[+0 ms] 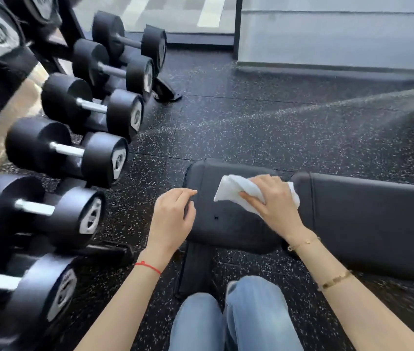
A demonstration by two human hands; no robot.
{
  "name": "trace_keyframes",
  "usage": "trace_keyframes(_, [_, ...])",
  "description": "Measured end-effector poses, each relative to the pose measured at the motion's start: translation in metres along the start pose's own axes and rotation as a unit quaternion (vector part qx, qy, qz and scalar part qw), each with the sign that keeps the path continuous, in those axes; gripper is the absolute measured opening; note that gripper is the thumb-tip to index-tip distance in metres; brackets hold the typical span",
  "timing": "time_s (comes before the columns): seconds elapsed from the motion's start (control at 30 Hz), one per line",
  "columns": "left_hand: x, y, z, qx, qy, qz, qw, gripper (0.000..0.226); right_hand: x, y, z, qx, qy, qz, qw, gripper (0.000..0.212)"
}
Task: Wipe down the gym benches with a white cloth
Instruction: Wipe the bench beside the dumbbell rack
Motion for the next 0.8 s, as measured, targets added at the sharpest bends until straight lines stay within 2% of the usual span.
trace_keyframes(0.13, [0.069, -0.042, 0.006, 0.011, 0.020, -0.002, 1.000, 0.032, 0.080, 0.020, 0.032, -0.038, -0.026, 0.006, 0.999, 0.044])
trace_keyframes(0.27, [0.101, -0.064, 0.006, 0.034, 0.055, 0.000, 0.998, 0.036, 0.122, 0.028, 0.064, -0.080, -0.029, 0.140, 0.986, 0.063])
trace_keyframes(0.37, [0.112, -0.071, 0.002, 0.036, 0.069, -0.001, 0.997, 0.040, 0.127, 0.038, 0.050, -0.051, -0.033, 0.185, 0.981, 0.068])
trace_keyframes(0.47, [0.114, -0.073, -0.001, 0.043, 0.075, 0.002, 0.996, 0.042, 0.124, 0.038, -0.006, 0.001, -0.045, 0.192, 0.980, 0.070])
trace_keyframes(0.53, [0.114, -0.074, -0.003, 0.044, 0.081, 0.016, 0.996, 0.041, 0.130, 0.026, -0.034, -0.001, -0.051, 0.204, 0.978, 0.068])
trace_keyframes(0.6, [0.112, -0.076, -0.006, 0.041, 0.087, 0.034, 0.995, 0.040, 0.137, 0.013, -0.028, -0.034, -0.053, 0.204, 0.977, 0.068])
trace_keyframes(0.7, [0.112, -0.075, -0.010, 0.045, 0.097, 0.048, 0.993, 0.038, 0.138, 0.019, 0.025, -0.074, -0.054, 0.173, 0.981, 0.071])
trace_keyframes(0.8, [0.113, -0.075, -0.013, 0.042, 0.112, 0.052, 0.992, 0.039, 0.114, 0.062, 0.022, -0.013, -0.035, 0.162, 0.986, 0.070])
Point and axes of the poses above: each hand's wrist, its own z-axis away from the middle knuckle, its own x-axis out of the palm, y = z × x, the point moved 8 cm from there along -z, towards the middle knuckle, and after that the axes turned 5 degrees about -y, right-handed, at the moved point
